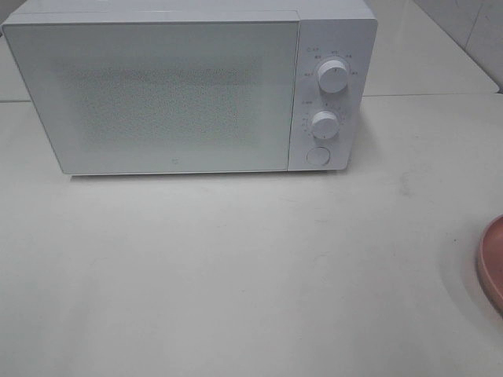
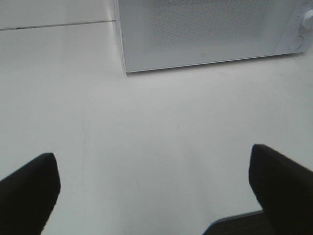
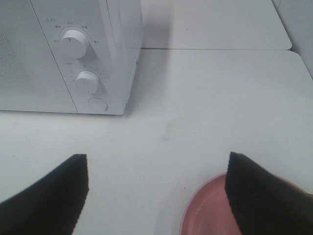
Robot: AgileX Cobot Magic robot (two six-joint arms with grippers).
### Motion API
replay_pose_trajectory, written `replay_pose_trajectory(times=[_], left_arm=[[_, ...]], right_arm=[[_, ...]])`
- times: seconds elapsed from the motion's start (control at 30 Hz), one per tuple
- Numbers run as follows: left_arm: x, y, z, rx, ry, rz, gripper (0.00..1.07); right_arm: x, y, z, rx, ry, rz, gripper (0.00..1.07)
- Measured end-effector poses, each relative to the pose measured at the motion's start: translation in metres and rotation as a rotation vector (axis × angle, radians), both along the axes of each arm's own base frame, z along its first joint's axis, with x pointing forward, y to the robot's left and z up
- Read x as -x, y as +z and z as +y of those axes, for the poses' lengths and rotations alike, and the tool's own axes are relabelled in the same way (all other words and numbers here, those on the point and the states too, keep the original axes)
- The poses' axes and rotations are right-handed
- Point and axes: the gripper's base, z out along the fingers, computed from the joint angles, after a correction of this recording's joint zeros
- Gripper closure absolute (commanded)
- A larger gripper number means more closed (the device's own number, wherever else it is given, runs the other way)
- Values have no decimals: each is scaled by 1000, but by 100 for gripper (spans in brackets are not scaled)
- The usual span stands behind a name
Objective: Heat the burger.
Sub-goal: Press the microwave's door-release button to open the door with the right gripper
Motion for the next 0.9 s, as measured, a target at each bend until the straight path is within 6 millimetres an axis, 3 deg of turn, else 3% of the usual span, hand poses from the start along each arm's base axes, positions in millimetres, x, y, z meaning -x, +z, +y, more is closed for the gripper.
replay_pose_trajectory(times=[0.6,0.9], left_arm=[[0,0,0,0,0,0,9],[0,0,0,0,0,0,9]], right_arm=[[-74,-25,13,4,21,54,31],[-98,-38,17,-9,30,15,31]])
